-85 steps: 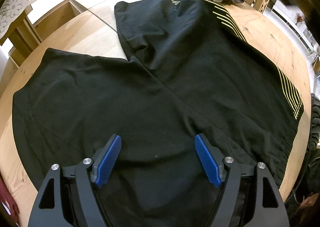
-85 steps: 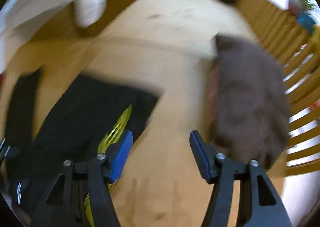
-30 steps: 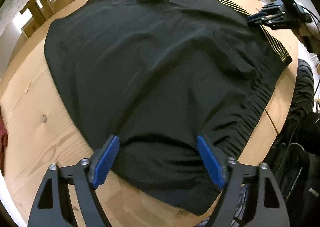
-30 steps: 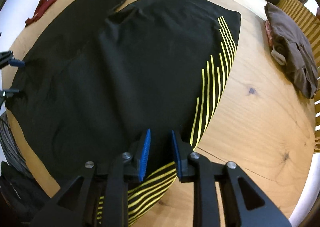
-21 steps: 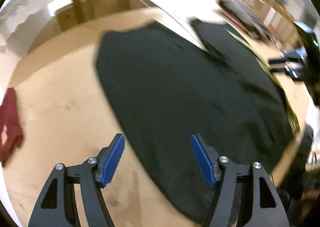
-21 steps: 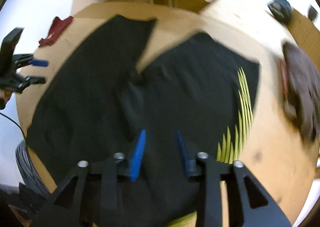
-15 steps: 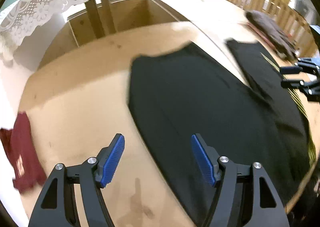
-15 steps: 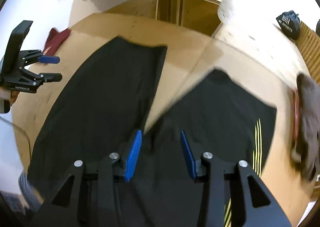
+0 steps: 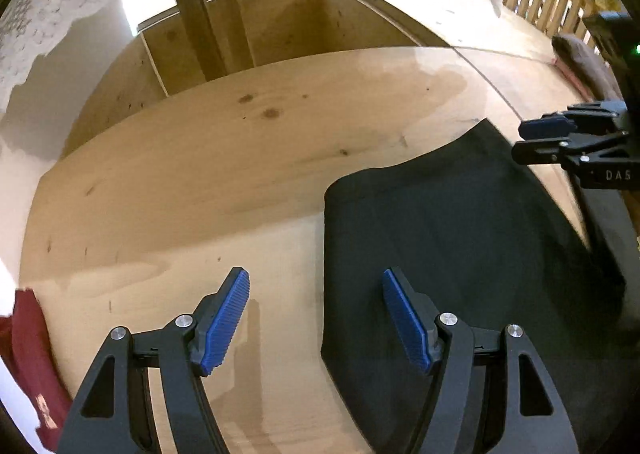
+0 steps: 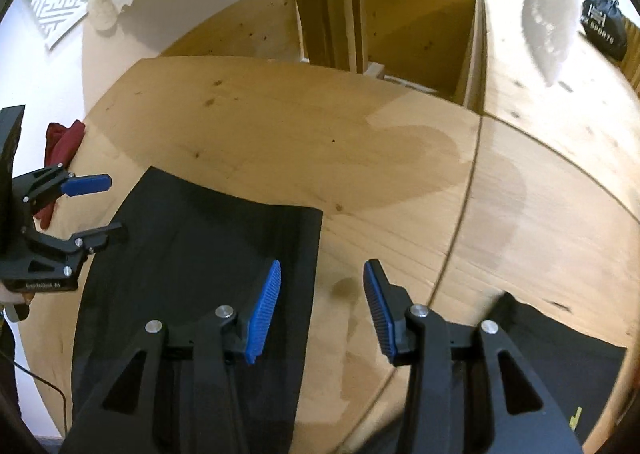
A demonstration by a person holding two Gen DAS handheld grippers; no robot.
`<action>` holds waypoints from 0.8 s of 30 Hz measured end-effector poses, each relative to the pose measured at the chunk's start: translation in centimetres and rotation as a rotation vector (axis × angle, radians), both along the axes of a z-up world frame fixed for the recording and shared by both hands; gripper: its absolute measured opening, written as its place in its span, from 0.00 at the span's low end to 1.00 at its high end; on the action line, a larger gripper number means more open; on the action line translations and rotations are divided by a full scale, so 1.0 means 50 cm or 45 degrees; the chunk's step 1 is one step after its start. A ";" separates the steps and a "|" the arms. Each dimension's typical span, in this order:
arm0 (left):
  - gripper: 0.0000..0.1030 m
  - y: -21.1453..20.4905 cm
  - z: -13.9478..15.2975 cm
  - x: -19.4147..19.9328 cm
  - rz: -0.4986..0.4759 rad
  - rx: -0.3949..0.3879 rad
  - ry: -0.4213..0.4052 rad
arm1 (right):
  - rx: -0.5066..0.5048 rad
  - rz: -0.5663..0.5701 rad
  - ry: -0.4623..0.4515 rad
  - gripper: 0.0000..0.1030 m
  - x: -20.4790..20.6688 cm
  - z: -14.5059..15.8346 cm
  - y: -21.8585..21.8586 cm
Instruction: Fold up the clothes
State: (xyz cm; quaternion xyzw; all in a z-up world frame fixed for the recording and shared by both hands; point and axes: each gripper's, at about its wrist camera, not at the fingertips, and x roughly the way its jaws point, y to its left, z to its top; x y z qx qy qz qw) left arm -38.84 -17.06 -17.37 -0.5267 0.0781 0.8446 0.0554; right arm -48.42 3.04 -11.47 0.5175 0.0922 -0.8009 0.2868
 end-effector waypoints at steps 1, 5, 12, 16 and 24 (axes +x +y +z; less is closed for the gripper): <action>0.65 0.003 -0.001 -0.002 -0.008 -0.007 -0.002 | -0.005 0.006 -0.009 0.42 -0.001 -0.004 -0.003; 0.53 0.020 -0.005 0.001 -0.044 -0.018 0.006 | -0.046 0.021 -0.019 0.42 -0.004 -0.010 -0.010; 0.10 0.039 -0.002 0.013 -0.082 0.023 0.019 | -0.051 0.032 -0.003 0.09 0.011 -0.001 -0.014; 0.03 0.047 0.009 0.032 -0.070 -0.015 0.059 | -0.076 0.032 -0.008 0.07 0.020 0.011 -0.012; 0.56 0.094 0.061 0.118 0.000 -0.435 0.339 | 0.032 0.019 0.194 0.05 0.060 0.071 -0.004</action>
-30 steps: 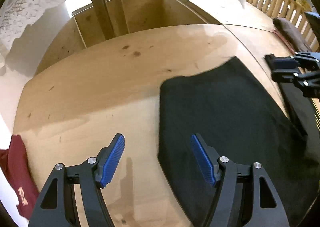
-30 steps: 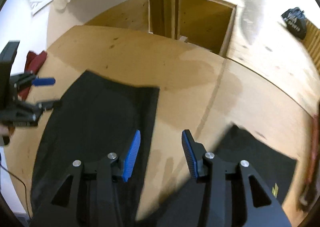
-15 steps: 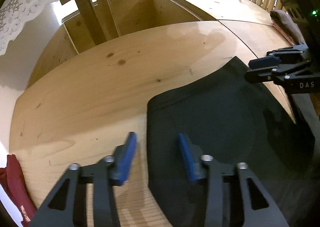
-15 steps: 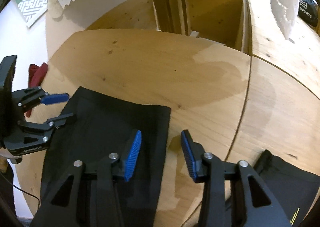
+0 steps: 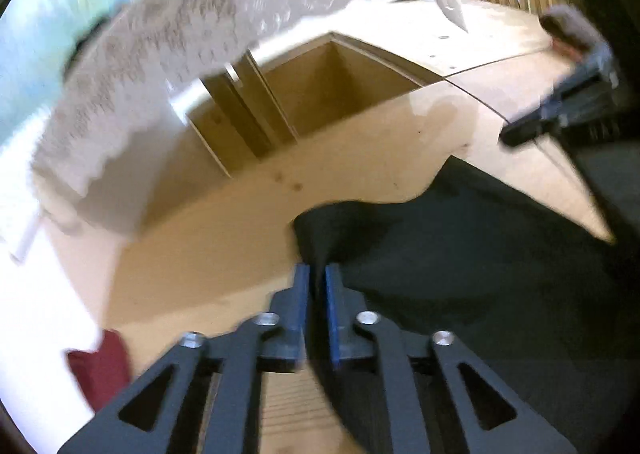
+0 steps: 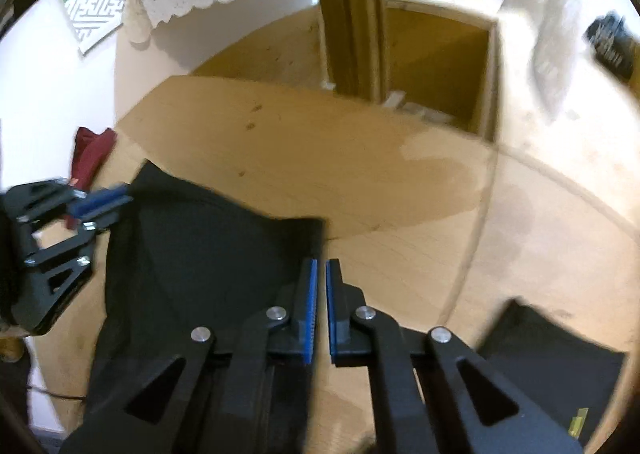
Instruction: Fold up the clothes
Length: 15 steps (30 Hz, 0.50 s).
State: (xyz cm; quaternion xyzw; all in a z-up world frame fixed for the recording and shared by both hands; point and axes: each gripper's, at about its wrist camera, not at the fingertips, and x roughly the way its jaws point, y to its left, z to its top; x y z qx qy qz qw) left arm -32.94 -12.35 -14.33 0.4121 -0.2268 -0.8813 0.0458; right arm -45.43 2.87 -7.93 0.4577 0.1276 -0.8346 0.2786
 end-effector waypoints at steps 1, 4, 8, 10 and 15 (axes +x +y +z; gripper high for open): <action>0.62 -0.001 -0.009 0.000 0.023 -0.046 -0.010 | 0.106 -0.046 0.045 0.05 -0.002 -0.004 0.001; 0.62 -0.049 -0.010 -0.001 0.098 0.021 -0.038 | 0.072 -0.023 -0.006 0.05 -0.003 -0.002 0.001; 0.61 -0.107 0.015 0.002 0.160 0.175 -0.049 | 0.018 0.073 -0.043 0.06 0.007 -0.003 -0.046; 0.61 -0.102 0.019 0.000 0.143 0.185 -0.057 | -0.013 0.113 -0.107 0.06 0.005 -0.017 -0.067; 0.61 -0.069 0.013 0.012 0.049 0.200 -0.099 | 0.074 0.093 -0.165 0.06 -0.010 -0.067 -0.087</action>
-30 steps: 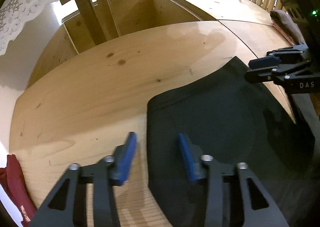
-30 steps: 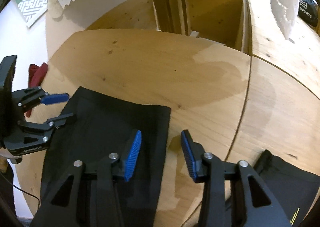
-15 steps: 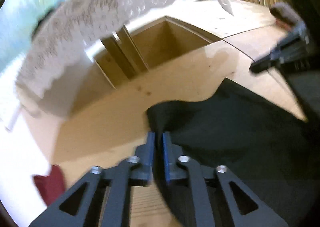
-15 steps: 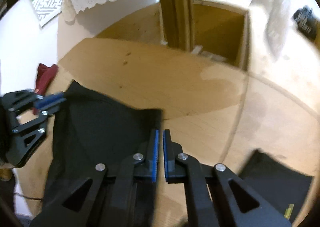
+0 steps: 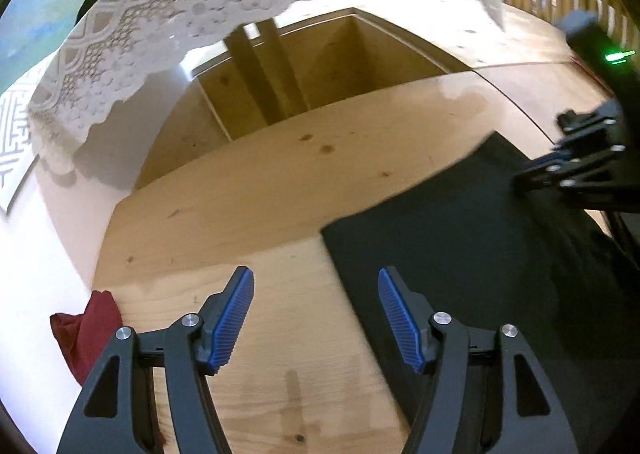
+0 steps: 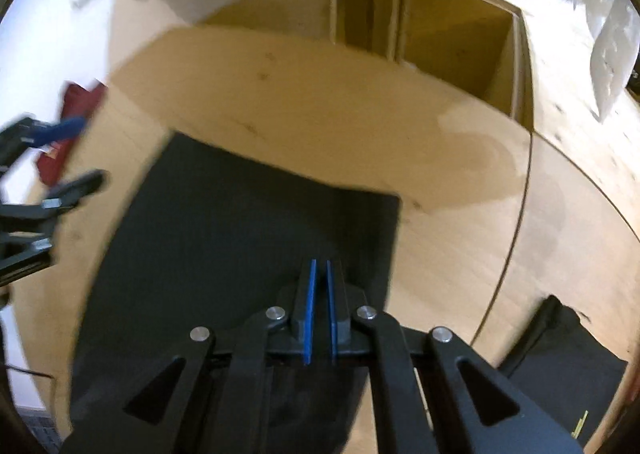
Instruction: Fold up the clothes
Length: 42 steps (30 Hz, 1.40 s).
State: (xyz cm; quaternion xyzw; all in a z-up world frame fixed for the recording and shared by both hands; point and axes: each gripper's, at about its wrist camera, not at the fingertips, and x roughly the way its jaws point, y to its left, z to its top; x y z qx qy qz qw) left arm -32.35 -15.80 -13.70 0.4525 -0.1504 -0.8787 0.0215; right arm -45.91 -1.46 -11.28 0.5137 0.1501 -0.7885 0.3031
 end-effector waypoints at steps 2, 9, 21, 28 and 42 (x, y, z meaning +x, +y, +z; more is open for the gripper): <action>0.61 0.015 0.009 0.018 -0.034 0.028 -0.011 | -0.017 -0.039 -0.015 0.06 0.007 0.022 0.021; 0.62 0.101 0.085 0.248 -0.215 0.100 -0.006 | -0.213 -0.053 0.069 0.33 0.186 0.219 0.207; 0.62 0.283 -0.037 0.570 -0.493 0.177 -0.390 | 0.013 -0.019 -0.013 0.33 0.658 0.093 0.500; 0.71 0.246 -0.079 0.572 -0.344 0.249 -0.459 | 0.000 -0.085 -0.065 0.34 0.710 0.040 0.545; 0.72 0.748 0.040 0.600 -0.821 0.113 -0.222 | -0.088 -0.428 0.205 0.44 0.700 0.225 0.848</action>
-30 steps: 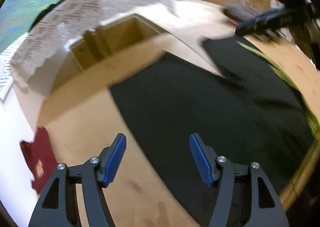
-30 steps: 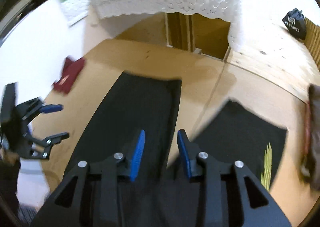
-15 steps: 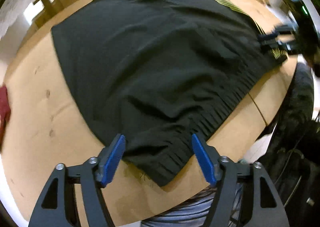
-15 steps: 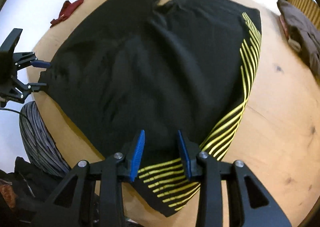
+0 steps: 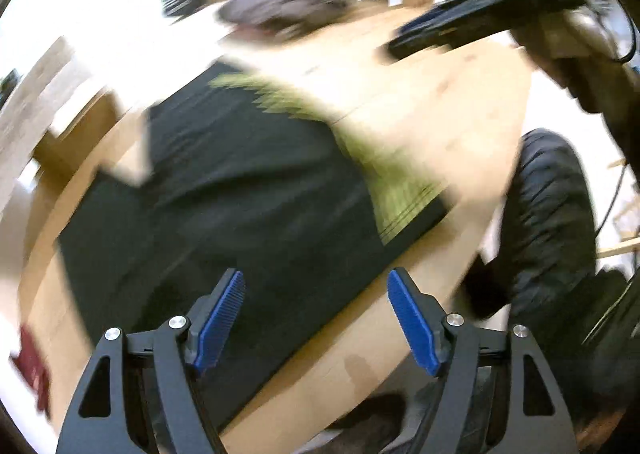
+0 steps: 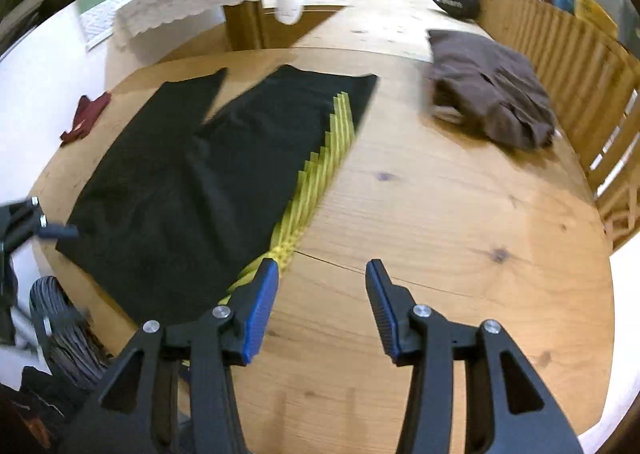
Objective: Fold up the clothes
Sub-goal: 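Move the left gripper to the striped hem of the stacked legs, then close the left gripper on the striped leg hem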
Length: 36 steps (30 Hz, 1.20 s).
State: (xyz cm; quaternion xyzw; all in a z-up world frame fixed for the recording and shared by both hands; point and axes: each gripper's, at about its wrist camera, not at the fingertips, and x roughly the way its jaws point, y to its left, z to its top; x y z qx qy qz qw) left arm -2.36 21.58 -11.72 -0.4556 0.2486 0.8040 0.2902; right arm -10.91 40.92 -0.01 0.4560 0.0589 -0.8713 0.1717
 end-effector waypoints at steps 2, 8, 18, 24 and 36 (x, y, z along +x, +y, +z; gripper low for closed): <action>0.72 0.054 -0.012 -0.007 -0.037 -0.005 -0.019 | -0.025 -0.004 0.009 0.44 -0.003 -0.006 0.012; 0.72 0.091 -0.067 -0.030 0.010 -0.160 -0.025 | -0.128 -0.008 0.058 0.44 -0.035 -0.042 0.024; 0.72 0.148 -0.077 -0.013 0.007 -0.175 -0.138 | -0.189 0.028 0.053 0.44 -0.059 -0.067 0.035; 0.72 0.161 -0.109 -0.039 0.037 -0.193 -0.233 | -0.139 0.057 0.052 0.44 -0.057 -0.068 0.008; 0.36 0.133 -0.130 -0.071 0.027 -0.112 -0.399 | -0.167 0.032 0.059 0.44 -0.059 -0.060 0.015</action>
